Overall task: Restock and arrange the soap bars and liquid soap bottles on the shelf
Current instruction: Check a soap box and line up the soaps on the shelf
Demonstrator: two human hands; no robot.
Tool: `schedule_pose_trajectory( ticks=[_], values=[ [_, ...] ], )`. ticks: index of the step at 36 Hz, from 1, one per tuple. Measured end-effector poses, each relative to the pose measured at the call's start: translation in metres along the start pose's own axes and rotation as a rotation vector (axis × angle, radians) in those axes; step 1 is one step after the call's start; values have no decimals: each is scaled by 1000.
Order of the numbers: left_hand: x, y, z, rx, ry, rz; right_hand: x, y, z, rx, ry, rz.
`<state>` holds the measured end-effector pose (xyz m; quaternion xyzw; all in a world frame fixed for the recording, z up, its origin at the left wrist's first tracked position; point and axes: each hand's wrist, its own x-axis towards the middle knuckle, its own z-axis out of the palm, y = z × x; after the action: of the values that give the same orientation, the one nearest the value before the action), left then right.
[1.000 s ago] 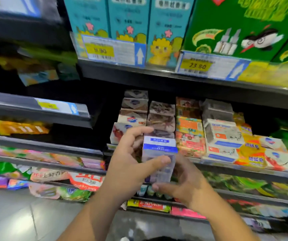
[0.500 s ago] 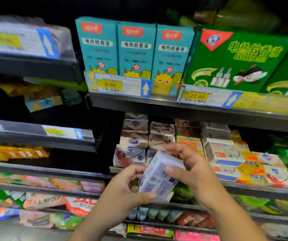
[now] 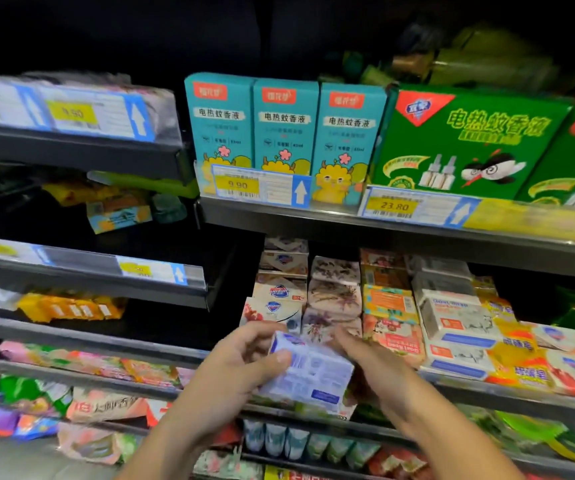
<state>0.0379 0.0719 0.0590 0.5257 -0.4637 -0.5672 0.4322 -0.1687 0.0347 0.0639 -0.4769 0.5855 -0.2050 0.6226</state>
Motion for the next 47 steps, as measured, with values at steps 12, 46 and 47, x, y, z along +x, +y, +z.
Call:
schedule_pose_trajectory(
  ticks=[12, 46, 47],
  values=[
    [31, 8, -11, 602, 11, 531, 6, -17, -35, 256, 14, -346],
    [56, -38, -9, 1308, 82, 218, 125, -67, -2, -971, 329, -256],
    [56, -39, -9, 1302, 89, 221, 126, -66, -2, -912, 314, -262]
  ],
)
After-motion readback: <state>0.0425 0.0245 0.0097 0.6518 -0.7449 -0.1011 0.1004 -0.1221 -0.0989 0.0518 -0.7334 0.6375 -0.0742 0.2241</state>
